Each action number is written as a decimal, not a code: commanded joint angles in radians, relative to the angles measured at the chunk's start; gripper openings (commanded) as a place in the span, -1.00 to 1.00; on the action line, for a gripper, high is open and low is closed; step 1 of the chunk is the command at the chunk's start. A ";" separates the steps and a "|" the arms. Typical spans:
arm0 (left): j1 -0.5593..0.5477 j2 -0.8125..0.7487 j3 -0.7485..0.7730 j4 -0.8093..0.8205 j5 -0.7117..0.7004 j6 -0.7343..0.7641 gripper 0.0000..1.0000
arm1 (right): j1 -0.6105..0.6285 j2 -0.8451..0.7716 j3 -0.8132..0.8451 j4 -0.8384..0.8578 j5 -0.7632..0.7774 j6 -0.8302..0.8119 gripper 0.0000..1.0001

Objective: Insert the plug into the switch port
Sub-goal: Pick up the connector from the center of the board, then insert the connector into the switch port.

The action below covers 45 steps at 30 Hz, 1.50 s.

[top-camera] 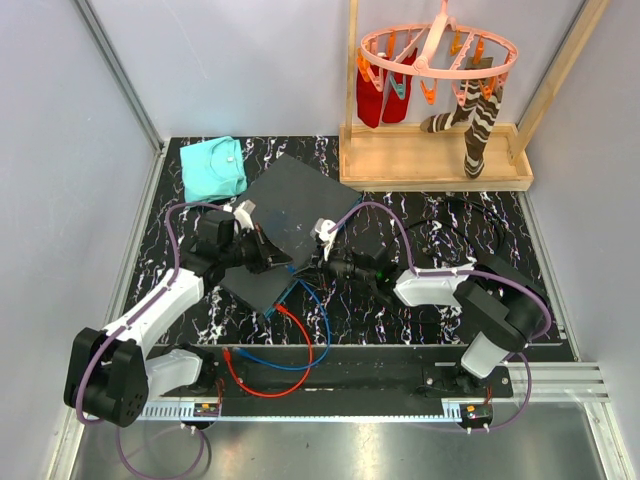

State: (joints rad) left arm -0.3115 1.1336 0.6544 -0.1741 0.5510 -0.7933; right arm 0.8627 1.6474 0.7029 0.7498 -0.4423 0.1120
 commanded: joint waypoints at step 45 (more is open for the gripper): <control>0.296 0.491 0.462 -0.200 -0.648 0.370 0.98 | 0.234 0.169 0.375 -0.734 0.366 -0.353 -1.00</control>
State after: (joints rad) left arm -0.0250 1.5967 1.0782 -0.3954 -0.1005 -0.4576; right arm 1.0794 1.8088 1.0214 0.0204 -0.0868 -0.2150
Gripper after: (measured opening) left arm 0.985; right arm 0.163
